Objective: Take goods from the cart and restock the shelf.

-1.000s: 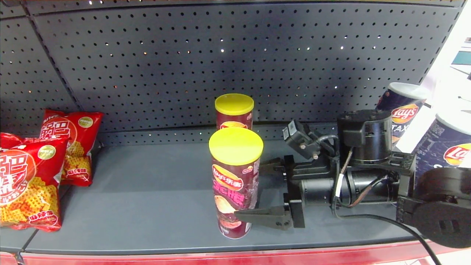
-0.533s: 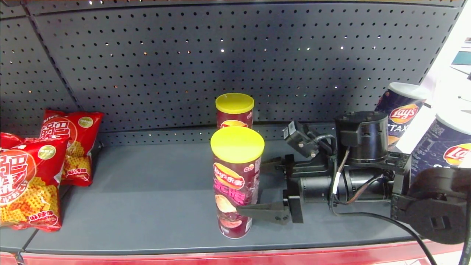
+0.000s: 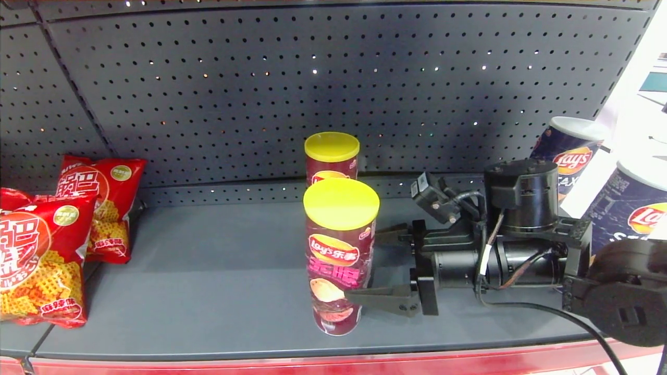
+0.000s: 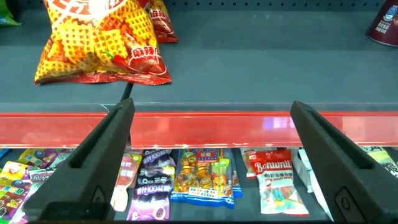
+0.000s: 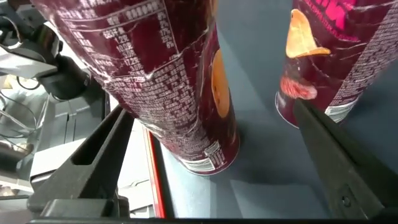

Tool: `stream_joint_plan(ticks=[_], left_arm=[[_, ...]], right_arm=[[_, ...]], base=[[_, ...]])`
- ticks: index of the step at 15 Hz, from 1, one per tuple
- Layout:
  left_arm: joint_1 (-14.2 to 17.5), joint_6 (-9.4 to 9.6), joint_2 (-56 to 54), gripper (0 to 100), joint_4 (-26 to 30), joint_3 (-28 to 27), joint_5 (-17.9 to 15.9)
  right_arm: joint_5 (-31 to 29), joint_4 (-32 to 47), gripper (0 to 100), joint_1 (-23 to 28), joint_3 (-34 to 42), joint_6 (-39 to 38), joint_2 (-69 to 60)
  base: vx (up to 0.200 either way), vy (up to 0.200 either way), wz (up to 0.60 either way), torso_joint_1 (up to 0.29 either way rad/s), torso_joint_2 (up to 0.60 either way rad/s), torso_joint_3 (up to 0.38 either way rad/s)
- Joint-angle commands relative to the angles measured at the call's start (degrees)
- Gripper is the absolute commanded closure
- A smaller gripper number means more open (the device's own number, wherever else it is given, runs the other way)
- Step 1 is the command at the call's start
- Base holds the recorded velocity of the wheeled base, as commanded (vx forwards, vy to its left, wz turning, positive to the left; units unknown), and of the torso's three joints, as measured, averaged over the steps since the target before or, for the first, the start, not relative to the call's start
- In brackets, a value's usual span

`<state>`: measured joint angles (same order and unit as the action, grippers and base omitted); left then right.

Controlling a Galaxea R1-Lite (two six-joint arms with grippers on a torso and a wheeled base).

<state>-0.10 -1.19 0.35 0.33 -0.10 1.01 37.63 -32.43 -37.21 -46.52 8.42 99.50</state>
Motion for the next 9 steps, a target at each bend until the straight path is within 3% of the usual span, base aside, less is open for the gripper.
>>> stream_joint_plan(ticks=[1, 9], left_arm=[[0.01, -0.04, 0.09, 0, 0.02, 0.01, 0.04], [0.01, -0.04, 0.09, 0, 0.02, 0.01, 0.04]], right_arm=[[0.07, 0.0, 0, -0.06, 0.2, 0.01, -0.45], [0.07, -0.27, 0, 1.7, 1.43, 0.1, -1.41]], base=[[0.0, 0.0, 0.0, 0.0, 0.0, 0.0], [0.0, 0.0, 0.0, 0.0, 0.0, 0.0]])
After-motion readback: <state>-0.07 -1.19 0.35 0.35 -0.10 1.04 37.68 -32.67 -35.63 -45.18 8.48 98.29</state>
